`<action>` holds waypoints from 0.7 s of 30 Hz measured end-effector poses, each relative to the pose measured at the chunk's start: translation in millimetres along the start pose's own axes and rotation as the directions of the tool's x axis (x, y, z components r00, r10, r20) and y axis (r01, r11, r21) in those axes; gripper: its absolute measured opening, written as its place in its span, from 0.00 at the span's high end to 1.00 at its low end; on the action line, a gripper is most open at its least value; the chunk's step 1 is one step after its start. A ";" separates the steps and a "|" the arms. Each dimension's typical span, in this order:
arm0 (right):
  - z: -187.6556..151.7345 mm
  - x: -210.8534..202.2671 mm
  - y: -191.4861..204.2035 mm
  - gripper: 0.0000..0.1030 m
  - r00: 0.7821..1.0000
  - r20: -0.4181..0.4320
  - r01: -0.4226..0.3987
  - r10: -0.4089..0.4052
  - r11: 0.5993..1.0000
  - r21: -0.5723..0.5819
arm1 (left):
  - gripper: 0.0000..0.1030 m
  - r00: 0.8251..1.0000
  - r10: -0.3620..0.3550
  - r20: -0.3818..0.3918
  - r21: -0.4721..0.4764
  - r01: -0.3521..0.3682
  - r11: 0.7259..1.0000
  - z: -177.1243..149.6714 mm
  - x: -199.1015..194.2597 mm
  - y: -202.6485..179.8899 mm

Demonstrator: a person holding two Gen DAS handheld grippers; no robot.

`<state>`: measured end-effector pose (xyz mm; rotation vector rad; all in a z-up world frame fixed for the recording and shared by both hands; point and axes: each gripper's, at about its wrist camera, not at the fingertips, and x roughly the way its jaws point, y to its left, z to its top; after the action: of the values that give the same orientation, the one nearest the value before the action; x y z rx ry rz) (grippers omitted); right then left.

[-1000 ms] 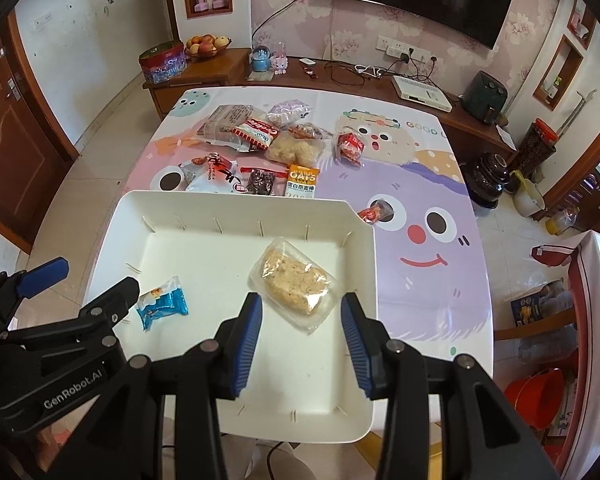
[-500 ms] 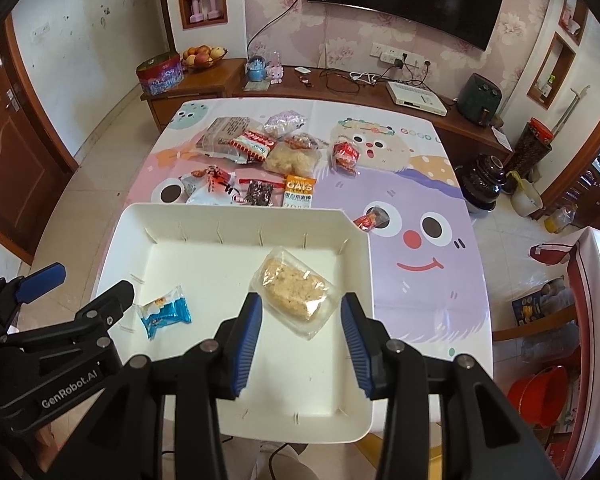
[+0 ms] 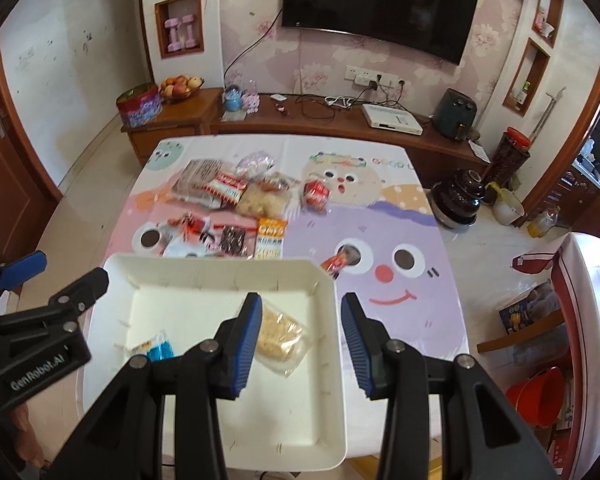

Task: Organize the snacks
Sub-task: 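Move both tools back toward the snack pile, then grasp the red-and-white bread packet with the left tool while the right tool grasps the orange sausage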

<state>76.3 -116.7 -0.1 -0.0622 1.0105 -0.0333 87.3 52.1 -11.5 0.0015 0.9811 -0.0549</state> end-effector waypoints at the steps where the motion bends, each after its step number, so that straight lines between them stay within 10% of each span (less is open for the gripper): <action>1: 3.5 0.4 -3.1 0.60 1.000 0.003 0.002 -0.002 1.000 0.007 | 0.17 1.000 -0.006 0.004 -0.001 0.006 1.000 4.3 -0.6 0.4; 11: 50.0 23.3 -38.0 0.60 0.999 0.012 0.036 -0.038 0.994 0.106 | 0.15 0.999 -0.050 0.002 -0.003 0.050 0.999 57.9 31.3 4.3; 21: 89.4 101.0 -81.1 0.60 0.996 -0.092 0.035 -0.014 0.971 0.235 | 0.15 0.967 -0.153 -0.204 -0.171 0.119 0.978 96.5 144.0 22.8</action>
<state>205.7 -200.1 -32.6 0.1463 1.0893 -0.1807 248.4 65.8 -78.0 -0.2095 1.2006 -0.1053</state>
